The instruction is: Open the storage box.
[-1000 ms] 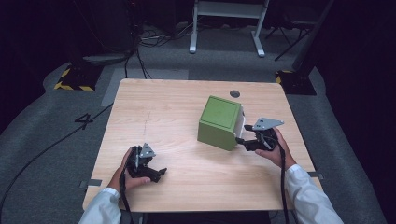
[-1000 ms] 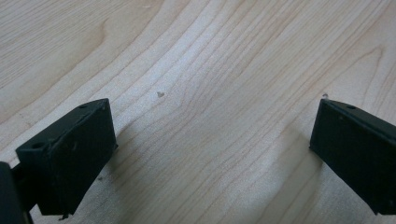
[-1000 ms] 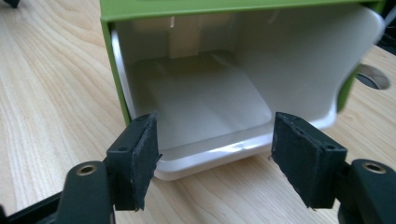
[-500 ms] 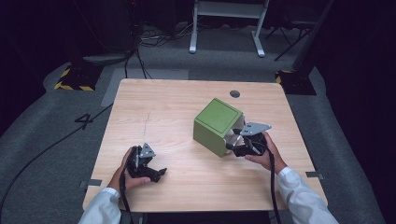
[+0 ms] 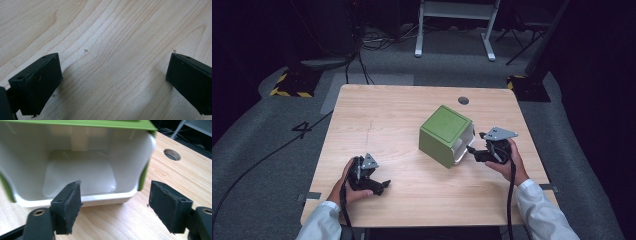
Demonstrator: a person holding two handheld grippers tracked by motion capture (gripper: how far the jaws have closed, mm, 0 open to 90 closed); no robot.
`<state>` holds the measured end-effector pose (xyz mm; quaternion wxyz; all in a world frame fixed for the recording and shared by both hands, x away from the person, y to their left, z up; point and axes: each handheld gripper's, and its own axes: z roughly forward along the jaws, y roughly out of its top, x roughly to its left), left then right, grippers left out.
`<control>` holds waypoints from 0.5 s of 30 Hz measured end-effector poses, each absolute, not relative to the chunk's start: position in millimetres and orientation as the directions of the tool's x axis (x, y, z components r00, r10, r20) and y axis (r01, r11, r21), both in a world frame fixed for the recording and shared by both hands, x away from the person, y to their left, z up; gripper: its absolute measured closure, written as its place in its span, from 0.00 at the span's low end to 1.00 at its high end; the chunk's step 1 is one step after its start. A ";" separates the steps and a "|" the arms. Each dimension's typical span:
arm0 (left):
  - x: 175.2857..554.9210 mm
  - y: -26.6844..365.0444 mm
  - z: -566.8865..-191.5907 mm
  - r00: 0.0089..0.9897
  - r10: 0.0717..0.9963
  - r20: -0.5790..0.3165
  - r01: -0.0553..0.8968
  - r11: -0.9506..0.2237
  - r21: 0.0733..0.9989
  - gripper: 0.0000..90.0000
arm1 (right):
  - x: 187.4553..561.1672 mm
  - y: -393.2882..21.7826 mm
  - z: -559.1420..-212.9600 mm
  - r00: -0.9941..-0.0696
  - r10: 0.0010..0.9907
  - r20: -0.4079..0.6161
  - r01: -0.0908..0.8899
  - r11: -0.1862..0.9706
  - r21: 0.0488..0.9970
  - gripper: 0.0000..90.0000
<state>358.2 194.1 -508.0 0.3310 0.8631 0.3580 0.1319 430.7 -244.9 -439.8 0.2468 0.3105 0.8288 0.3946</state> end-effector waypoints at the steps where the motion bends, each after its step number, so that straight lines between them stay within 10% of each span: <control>1: 358.2 194.1 -508.0 0.709 0.705 -0.009 0.531 -0.525 0.666 0.01 | 430.7 -244.9 -439.8 -0.685 0.709 -0.164 0.320 0.496 0.807 0.28; 15: 357.9 194.0 -508.2 0.708 0.706 -0.010 0.530 -0.522 0.668 0.00 | 451.1 -251.6 -451.3 -0.650 0.757 -0.065 0.396 0.411 0.821 0.26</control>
